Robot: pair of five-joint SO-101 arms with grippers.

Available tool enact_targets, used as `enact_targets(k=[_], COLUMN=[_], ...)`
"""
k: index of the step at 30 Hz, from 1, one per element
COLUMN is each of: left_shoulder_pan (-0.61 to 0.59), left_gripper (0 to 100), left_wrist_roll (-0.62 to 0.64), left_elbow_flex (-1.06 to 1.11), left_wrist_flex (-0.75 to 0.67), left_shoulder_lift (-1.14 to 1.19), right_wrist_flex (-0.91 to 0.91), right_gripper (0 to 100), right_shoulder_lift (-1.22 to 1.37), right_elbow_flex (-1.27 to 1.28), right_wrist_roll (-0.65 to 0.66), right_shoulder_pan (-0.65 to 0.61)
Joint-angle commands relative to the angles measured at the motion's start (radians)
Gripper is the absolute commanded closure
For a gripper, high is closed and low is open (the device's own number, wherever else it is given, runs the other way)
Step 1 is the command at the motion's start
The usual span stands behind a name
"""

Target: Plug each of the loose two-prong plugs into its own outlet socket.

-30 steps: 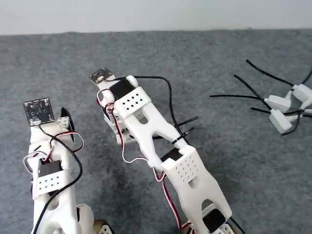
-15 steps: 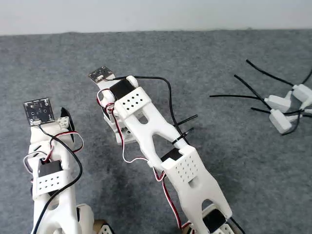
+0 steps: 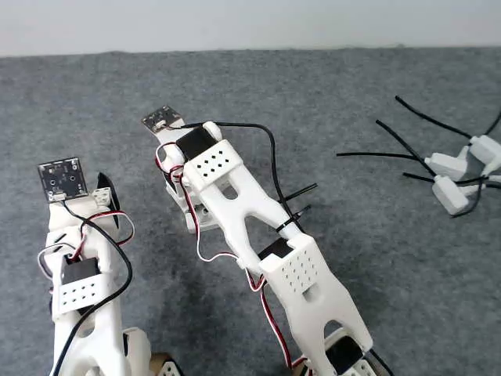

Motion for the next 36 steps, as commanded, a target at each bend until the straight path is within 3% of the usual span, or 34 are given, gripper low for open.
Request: enact_targets(k=[1,30,36], left_shoulder_pan=[-0.002,-0.028,-0.028], left_gripper=[87,87,87], left_wrist_roll=[0.002,0.011,0.012], left_elbow_flex=[-0.059,-0.056,-0.058], left_wrist_flex=[-0.029,-0.051,-0.051], left_shoulder_lift=[0.002,0.002,0.003], right_wrist_flex=[-0.033,-0.065,0.067], right_gripper=[99.1,98.5,86.3], right_shoulder_lift=[0.119,0.147,0.113], right_elbow_flex=[0.003,0.002,-0.127], right_wrist_roll=[-0.009,-0.009,0.025], right_shoulder_pan=[-0.036,-0.064,-0.062])
